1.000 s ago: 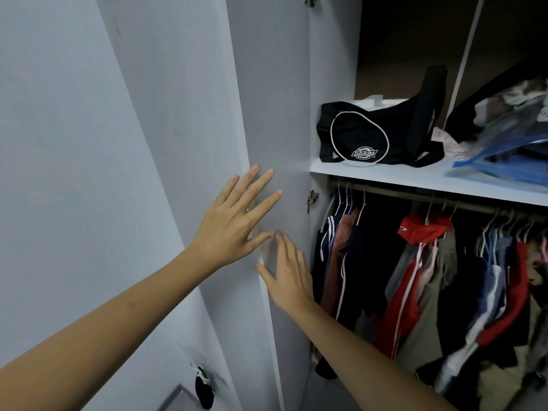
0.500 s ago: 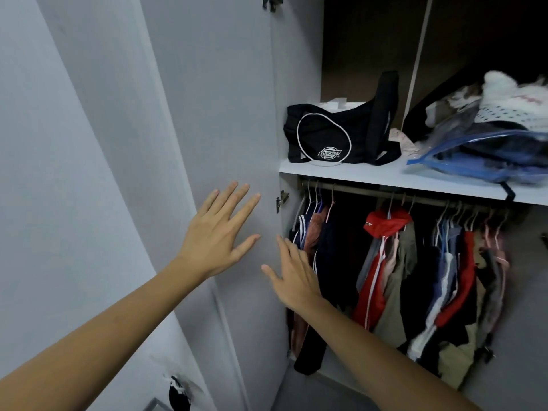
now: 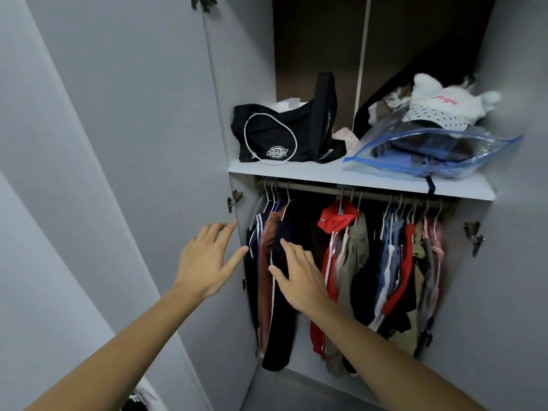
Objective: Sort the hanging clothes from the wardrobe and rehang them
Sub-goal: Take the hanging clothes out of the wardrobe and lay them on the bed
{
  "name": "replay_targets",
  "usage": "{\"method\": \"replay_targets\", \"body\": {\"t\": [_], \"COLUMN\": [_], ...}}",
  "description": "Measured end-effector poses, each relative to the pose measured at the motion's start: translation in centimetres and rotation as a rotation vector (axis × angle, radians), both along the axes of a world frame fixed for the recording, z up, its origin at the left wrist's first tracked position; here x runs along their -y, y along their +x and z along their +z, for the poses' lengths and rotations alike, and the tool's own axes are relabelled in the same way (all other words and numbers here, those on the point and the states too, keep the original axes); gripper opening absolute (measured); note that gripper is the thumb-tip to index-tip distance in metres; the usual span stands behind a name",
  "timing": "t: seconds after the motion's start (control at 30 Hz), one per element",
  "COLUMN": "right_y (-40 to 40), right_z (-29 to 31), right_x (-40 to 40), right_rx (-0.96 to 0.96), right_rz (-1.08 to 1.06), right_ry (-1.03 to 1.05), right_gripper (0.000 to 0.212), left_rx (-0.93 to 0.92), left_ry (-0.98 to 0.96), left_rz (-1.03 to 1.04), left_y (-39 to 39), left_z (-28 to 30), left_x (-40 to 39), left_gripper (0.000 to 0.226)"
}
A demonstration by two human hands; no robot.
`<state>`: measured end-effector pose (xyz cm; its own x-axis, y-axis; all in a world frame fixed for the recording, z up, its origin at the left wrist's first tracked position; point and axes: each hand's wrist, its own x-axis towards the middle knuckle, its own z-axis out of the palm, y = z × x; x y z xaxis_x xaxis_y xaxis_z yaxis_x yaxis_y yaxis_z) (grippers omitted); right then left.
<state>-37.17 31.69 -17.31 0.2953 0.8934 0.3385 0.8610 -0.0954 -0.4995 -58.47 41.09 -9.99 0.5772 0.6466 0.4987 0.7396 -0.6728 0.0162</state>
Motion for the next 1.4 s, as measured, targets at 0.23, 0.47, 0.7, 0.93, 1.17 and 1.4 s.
{"method": "replay_targets", "body": {"t": [0.23, 0.47, 0.7, 0.93, 1.17, 1.4], "right_y": [4.3, 7.6, 11.3, 13.9, 16.0, 18.3], "right_z": [-1.6, -3.1, -3.7, -4.4, -5.0, -7.3], "right_x": [-1.3, -7.1, -13.2, -17.9, -22.1, -27.5], "right_rx": [-0.036, -0.058, -0.051, -0.077, -0.086, -0.134], "right_rz": [-0.020, -0.001, -0.035, -0.059, -0.055, -0.050], "right_ry": [-0.033, -0.057, -0.117, -0.144, -0.137, -0.130], "right_gripper": [0.067, 0.067, 0.069, 0.066, 0.067, 0.068], "left_rx": [-0.055, -0.035, -0.040, -0.015, 0.045, 0.128], "left_ry": [-0.210, -0.279, -0.383, -0.474, -0.483, -0.466], "left_rz": [0.091, 0.064, 0.054, 0.032, 0.016, 0.021], "left_y": [2.3, 6.0, 10.6, 13.0, 15.9, 20.3], "left_z": [-3.9, -6.8, -9.0, -10.7, -11.9, -14.6], "left_x": [-1.0, -7.2, -13.7, -18.1, -20.5, -22.1], "left_gripper": [0.066, 0.074, 0.061, 0.053, 0.044, 0.049]}}
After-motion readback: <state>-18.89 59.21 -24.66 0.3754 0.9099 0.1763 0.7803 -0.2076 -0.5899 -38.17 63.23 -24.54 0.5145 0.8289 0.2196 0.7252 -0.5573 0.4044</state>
